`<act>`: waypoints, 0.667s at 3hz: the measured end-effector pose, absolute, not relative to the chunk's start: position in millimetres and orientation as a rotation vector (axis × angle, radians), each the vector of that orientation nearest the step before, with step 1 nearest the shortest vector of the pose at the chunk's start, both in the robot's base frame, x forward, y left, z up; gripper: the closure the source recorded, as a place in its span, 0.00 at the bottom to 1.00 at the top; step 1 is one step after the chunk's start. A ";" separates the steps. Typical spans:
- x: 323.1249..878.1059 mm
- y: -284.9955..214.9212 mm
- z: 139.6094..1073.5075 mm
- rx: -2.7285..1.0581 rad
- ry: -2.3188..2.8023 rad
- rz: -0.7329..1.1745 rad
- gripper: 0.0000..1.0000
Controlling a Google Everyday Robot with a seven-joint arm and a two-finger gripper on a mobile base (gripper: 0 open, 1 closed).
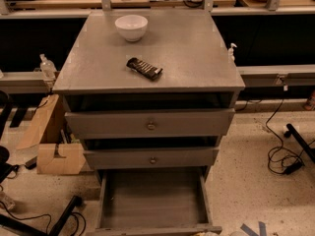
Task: Close bottom drawer
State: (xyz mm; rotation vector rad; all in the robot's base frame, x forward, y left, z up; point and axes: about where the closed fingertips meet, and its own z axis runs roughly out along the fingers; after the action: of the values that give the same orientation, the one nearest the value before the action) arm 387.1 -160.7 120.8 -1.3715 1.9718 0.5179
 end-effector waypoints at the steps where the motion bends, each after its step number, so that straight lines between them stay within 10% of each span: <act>1: 392.4 -160.3 122.5 -1.369 1.964 0.507 1.00; 2: 392.1 -160.4 122.5 -1.369 1.964 0.507 1.00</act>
Offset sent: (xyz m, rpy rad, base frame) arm 0.1420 0.0196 0.0324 0.0023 -0.1682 -0.0174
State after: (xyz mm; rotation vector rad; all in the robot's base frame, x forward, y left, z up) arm 392.1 -160.4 122.5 -1.3692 1.9640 0.5074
